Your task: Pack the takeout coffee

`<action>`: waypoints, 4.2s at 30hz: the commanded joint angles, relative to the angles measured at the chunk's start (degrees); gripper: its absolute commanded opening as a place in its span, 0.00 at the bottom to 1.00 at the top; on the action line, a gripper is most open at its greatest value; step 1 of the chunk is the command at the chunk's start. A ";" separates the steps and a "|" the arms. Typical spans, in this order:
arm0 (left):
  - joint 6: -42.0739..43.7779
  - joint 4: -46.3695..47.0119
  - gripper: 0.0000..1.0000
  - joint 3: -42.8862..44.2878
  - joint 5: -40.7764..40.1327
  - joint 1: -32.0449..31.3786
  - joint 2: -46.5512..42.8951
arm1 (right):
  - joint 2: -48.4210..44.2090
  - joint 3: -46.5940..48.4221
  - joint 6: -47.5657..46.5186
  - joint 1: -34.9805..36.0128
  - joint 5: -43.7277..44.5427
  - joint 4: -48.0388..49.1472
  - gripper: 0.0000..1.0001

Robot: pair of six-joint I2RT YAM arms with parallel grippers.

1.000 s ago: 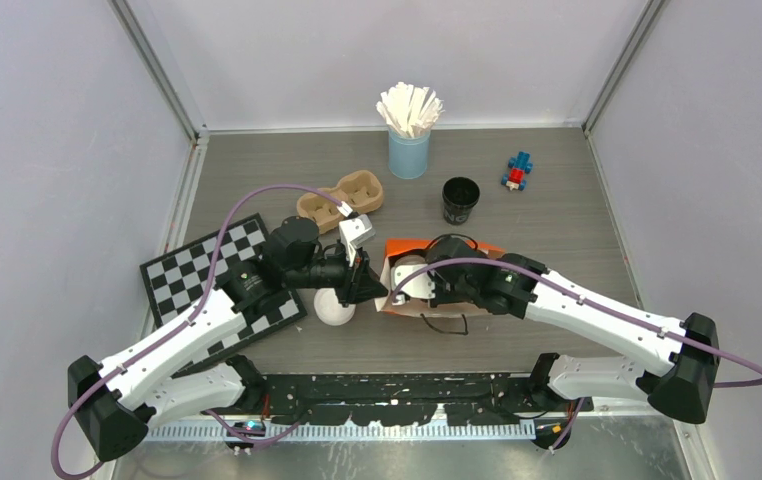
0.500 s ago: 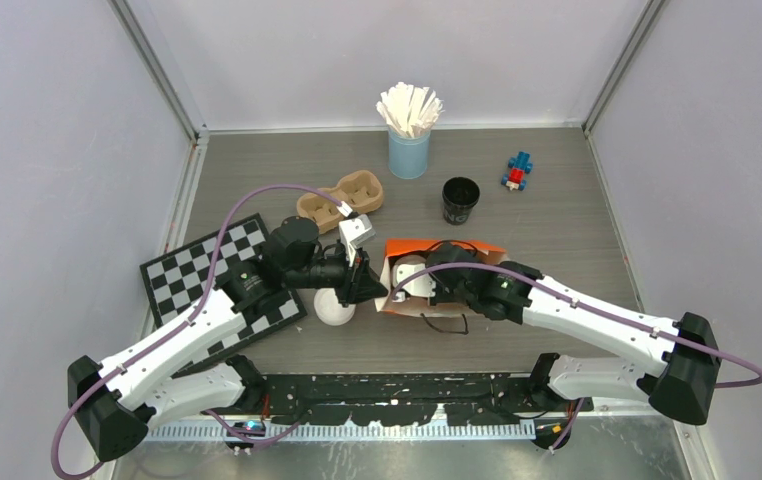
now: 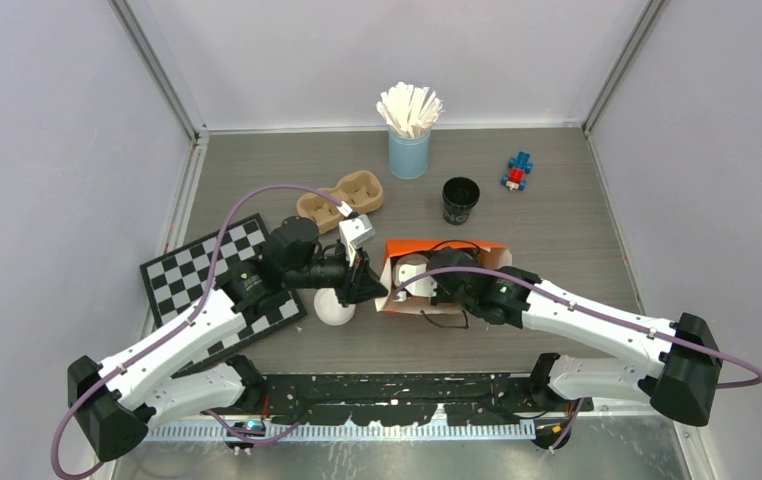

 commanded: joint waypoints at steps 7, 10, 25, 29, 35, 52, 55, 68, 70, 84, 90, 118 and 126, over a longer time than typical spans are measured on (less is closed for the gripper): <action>0.85 0.40 0.15 2.61 0.36 -0.08 -0.85 | -1.75 -0.64 1.69 -1.30 3.76 3.41 0.25; 0.85 0.50 0.15 2.49 0.33 -0.05 -0.87 | -1.84 -0.81 1.97 -1.27 4.23 3.45 0.24; 0.81 0.86 0.15 3.22 -0.02 -0.06 -0.09 | -1.50 2.77 1.72 -1.28 2.00 3.00 0.25; 1.02 0.62 0.15 3.74 -0.15 -0.05 0.13 | -2.16 3.73 1.55 -1.26 0.97 1.94 0.26; 1.14 0.23 0.15 3.82 0.02 -0.10 0.18 | -3.80 6.43 2.92 -1.23 -2.90 -3.06 0.26; -1.72 -0.99 0.15 5.02 -2.64 -0.05 0.85 | -6.91 15.07 9.13 -1.05 -12.15 -10.60 0.29; -1.94 -4.19 0.15 7.55 -3.05 -0.05 2.42 | -6.96 16.94 11.07 -1.06 -12.87 -10.98 0.29; -8.78 -7.07 0.15 11.59 -5.86 0.75 4.76 | -10.43 20.48 15.06 -1.04 -13.84 -9.53 0.31; -9.95 -7.13 0.15 12.11 -6.07 0.99 5.28 | -10.61 20.78 16.20 -1.03 -13.37 -8.09 0.31; -17.83 -12.55 0.16 18.47 -8.94 1.18 11.06 | -9.45 22.29 36.07 -1.05 -5.67 4.70 0.32; -19.52 -15.85 0.16 21.01 -11.73 1.20 13.41 | -7.57 25.06 47.67 -1.04 -3.40 7.39 0.36; -11.56 -25.34 0.61 35.13 -24.99 1.35 13.60 | 4.71 48.73 48.91 -2.22 7.66 1.95 0.93; -9.19 -30.54 1.00 36.44 -27.31 1.35 8.74 | 15.10 60.49 49.91 -19.34 -0.75 -0.56 0.92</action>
